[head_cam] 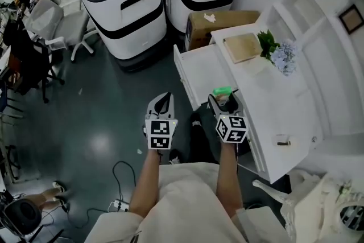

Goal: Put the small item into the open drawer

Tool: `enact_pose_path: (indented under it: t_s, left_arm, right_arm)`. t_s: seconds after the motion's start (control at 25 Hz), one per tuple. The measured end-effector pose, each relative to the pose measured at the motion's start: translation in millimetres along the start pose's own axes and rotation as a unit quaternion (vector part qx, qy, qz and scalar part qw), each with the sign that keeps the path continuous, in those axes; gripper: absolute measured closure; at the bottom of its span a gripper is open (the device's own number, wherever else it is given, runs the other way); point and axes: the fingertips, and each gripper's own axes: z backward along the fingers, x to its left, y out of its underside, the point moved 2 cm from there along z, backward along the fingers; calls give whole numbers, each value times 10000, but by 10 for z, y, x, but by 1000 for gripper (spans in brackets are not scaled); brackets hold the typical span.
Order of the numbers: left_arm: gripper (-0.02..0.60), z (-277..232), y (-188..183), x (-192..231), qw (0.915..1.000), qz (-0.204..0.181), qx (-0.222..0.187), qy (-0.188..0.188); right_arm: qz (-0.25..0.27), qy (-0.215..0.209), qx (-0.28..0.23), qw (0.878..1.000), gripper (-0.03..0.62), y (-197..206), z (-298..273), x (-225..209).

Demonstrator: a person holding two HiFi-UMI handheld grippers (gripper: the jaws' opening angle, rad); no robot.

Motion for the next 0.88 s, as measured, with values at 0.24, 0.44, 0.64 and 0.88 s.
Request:
enact_pose_path:
  t_s: [0.24,0.44,0.64,0.88]
  left_arm:
    - [565,-749,-197,1,9995,224,-11,218]
    - [565,-1326,-370,-87,9994,137,159,287]
    - [565,-1694,-415,-209,9981,-37,365,498]
    - [565,-1905,-334,-327,9962,-144,560,658]
  right_arm:
    - [290,-316,264,9987,229,-266,-643,-193]
    - [577,-746,675,9933,229,-356,-1192,-323]
    - [508,-903,1002,9896,229,-305,-1565,-509]
    - [474,-909,1263,9867,229,-228,-1889,-686]
